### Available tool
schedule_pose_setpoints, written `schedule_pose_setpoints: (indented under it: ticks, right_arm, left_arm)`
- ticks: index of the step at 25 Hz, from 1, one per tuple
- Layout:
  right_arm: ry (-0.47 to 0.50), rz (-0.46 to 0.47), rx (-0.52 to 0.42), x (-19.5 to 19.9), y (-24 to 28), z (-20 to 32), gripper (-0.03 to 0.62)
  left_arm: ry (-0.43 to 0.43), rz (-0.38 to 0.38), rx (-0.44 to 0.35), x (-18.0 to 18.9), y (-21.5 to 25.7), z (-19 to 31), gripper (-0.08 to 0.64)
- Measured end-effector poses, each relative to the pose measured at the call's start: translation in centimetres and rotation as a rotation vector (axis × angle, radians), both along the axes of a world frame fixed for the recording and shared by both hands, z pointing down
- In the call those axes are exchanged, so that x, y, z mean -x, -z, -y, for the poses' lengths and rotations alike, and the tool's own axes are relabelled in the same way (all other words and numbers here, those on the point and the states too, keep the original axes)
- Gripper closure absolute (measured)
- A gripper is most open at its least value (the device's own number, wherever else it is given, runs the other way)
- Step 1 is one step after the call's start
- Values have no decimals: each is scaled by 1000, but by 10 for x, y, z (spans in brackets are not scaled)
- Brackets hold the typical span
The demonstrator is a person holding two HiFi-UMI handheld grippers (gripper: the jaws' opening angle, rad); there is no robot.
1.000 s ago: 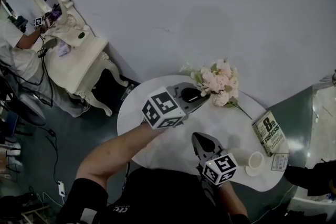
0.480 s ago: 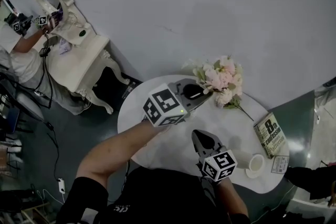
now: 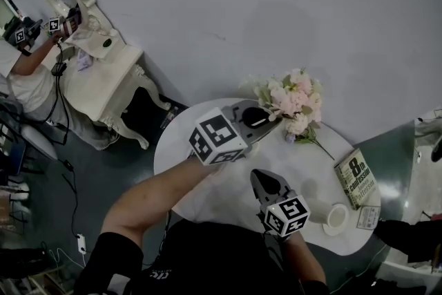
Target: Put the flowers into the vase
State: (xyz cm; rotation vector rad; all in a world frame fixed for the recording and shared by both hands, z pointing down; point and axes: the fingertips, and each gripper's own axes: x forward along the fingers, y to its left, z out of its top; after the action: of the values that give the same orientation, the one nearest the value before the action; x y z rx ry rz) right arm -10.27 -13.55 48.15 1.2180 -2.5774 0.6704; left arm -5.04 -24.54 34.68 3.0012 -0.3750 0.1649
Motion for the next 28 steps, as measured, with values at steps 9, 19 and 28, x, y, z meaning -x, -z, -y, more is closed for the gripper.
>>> schedule_pose_setpoints:
  ticks: [9,19,28]
  right_arm:
    - [-23,-13,18,-8,-10,5,568]
    - [-61,-10,29,-18,-20,13,566]
    - [-60,-8,46,-19,-26,20,566]
  left_arm:
    - [-12,-29,-2,-7,-1,5,541]
    - [-33,-75,9,-14,-7,7,541]
    - [-49,-98,1,-17,-9,8,541]
